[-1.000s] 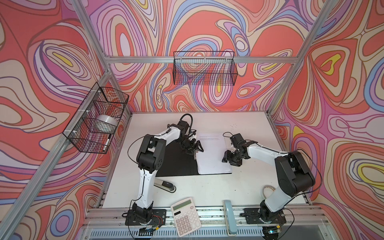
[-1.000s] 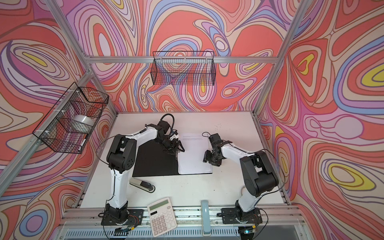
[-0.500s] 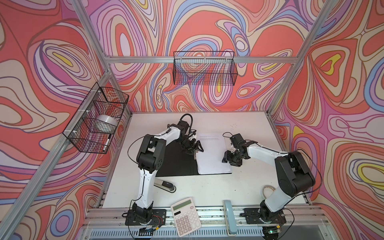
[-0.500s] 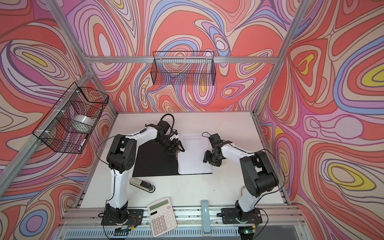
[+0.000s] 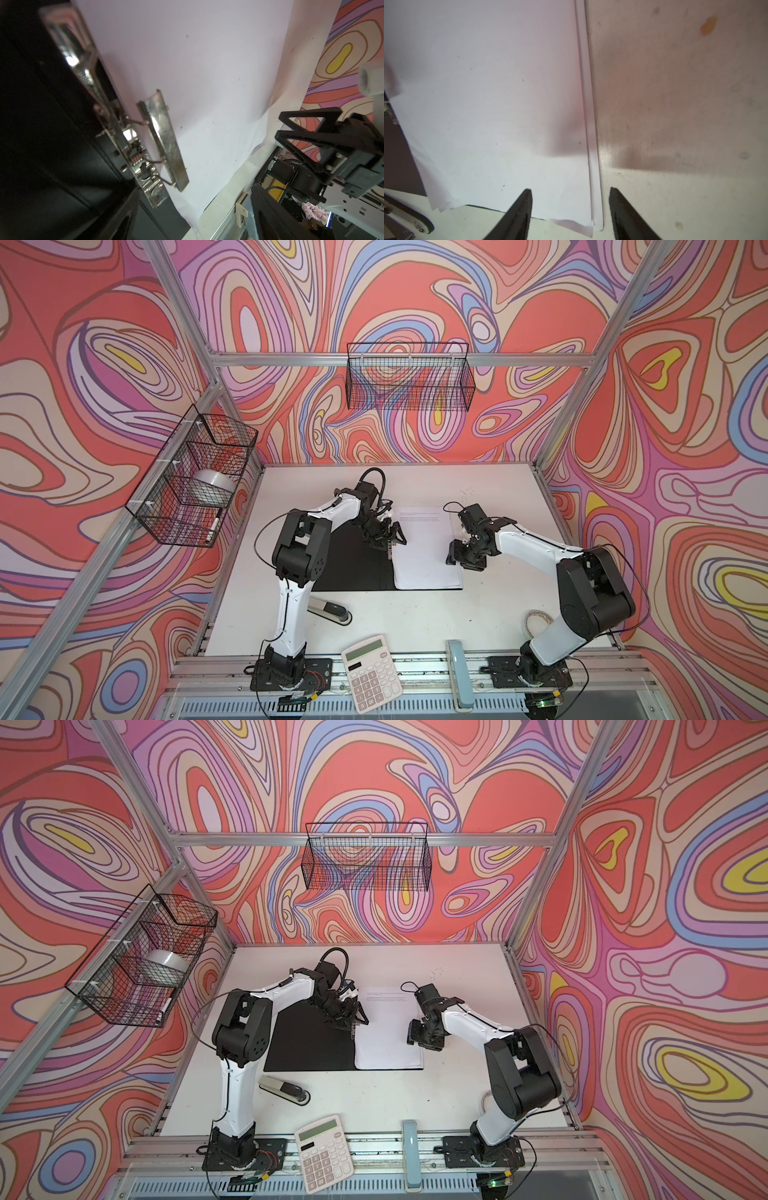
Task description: Put the files into the folder
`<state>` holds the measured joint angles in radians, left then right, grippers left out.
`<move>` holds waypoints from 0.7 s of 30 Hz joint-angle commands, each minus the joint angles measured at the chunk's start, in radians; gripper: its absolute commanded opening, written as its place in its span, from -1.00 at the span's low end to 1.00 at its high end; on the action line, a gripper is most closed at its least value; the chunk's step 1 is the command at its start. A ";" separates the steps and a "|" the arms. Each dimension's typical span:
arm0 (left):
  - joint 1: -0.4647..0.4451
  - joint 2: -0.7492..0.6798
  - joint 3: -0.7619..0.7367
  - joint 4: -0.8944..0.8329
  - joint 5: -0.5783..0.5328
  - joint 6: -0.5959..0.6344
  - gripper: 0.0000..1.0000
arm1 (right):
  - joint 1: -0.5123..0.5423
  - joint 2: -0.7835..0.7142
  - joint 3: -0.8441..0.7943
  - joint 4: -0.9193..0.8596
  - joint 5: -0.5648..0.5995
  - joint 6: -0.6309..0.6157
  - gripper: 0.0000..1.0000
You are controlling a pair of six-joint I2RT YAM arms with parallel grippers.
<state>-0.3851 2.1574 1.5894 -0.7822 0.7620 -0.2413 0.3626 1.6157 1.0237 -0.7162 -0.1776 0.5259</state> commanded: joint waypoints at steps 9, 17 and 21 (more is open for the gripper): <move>0.035 -0.023 0.149 -0.070 -0.056 0.037 0.69 | 0.038 -0.067 0.047 0.132 -0.257 0.032 -0.15; 0.055 0.051 0.290 -0.066 -0.103 0.010 0.70 | 0.223 0.066 0.065 0.244 -0.324 0.080 -0.25; 0.055 0.086 0.311 -0.044 -0.115 -0.008 0.69 | 0.278 0.119 0.052 0.349 -0.317 0.141 -0.26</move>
<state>-0.3302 2.2044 1.8851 -0.8181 0.6735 -0.2375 0.6205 1.7161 1.0805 -0.4709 -0.4820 0.6136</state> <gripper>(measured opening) 0.847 0.369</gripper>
